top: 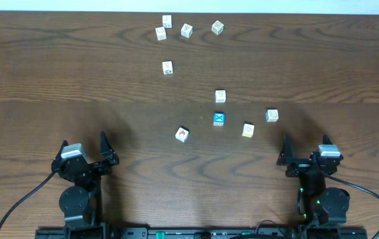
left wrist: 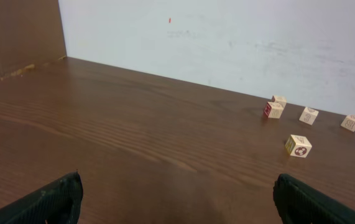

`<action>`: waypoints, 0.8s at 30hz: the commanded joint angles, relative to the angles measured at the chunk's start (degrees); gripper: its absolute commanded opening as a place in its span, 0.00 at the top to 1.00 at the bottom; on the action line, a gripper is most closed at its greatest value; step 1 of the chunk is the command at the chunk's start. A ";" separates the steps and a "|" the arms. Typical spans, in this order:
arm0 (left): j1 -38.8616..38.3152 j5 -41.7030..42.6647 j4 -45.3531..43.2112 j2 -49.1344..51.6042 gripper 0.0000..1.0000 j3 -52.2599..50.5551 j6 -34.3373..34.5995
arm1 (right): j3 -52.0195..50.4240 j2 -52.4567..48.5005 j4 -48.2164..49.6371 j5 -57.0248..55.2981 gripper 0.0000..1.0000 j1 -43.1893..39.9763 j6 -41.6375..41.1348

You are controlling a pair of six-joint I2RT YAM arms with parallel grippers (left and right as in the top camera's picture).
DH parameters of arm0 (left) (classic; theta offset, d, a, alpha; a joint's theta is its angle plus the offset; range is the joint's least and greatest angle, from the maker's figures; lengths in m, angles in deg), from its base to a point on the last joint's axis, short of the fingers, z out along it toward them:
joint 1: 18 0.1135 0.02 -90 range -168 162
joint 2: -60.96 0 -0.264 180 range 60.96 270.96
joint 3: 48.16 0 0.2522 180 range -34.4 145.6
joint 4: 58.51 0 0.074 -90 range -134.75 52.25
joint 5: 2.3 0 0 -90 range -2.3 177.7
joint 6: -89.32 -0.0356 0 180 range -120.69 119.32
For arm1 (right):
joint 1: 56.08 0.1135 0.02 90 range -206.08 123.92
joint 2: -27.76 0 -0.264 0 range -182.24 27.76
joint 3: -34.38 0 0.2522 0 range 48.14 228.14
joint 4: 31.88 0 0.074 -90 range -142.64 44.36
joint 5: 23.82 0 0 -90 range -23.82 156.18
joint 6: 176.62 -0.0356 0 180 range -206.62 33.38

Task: Lift 5 blocks
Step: 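Move the right gripper forward toward the blocks on the right side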

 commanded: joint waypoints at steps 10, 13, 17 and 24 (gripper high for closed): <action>0.20 -0.79 2.80 -0.35 0.02 -0.74 0.11 | 42.66 -25.33 -37.70 23.34 0.01 -0.52 -1.64; 0.20 -0.79 2.80 -0.35 0.02 -0.74 0.11 | 47.65 -34.23 -39.87 23.37 0.01 -0.52 0.72; 0.20 -0.79 2.80 -0.35 0.02 -0.74 0.11 | 52.54 -42.23 -39.91 23.10 0.01 -0.52 3.23; 0.20 -0.79 2.80 -0.35 0.02 -0.74 0.11 | 60.08 -53.18 -39.93 17.84 0.01 -0.55 4.04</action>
